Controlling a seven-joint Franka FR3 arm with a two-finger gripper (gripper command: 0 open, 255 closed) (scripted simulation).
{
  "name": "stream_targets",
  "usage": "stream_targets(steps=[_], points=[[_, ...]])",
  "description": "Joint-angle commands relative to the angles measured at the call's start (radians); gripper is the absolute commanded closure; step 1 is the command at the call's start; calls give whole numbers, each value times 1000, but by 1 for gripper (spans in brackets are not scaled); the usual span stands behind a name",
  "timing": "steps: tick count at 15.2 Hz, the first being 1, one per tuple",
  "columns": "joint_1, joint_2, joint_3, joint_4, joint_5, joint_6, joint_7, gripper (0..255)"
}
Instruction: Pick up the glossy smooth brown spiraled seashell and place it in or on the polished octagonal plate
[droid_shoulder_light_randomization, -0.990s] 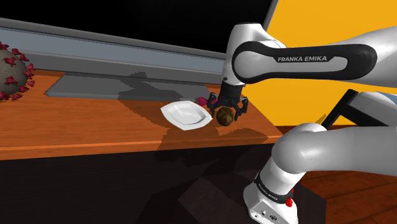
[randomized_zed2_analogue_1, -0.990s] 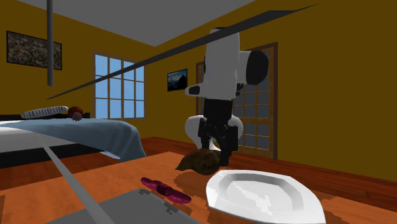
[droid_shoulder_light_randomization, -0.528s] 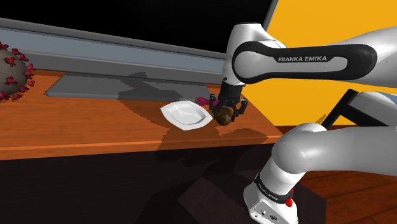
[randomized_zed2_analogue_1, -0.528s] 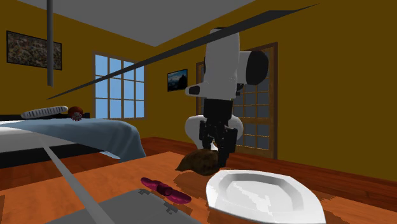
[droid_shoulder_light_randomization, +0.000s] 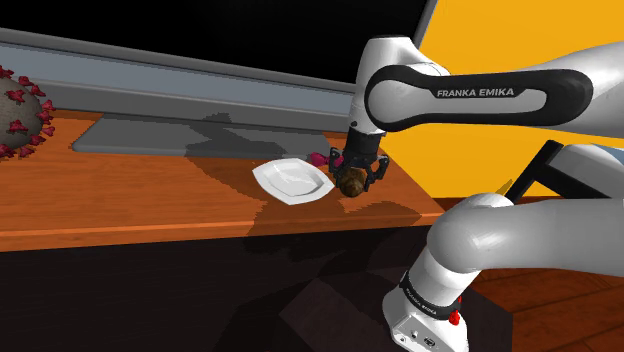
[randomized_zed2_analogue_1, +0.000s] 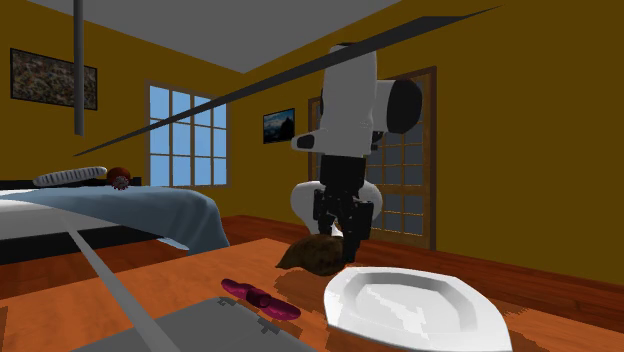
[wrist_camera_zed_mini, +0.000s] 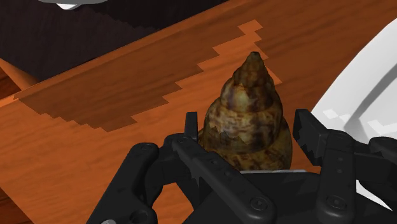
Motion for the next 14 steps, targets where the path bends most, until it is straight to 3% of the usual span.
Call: stream_targets(steps=[1, 14], points=[[-2, -2, -3, 11, -3, -14, -1, 255], [-17, -9, -36, 181, -34, -190, -10, 255]])
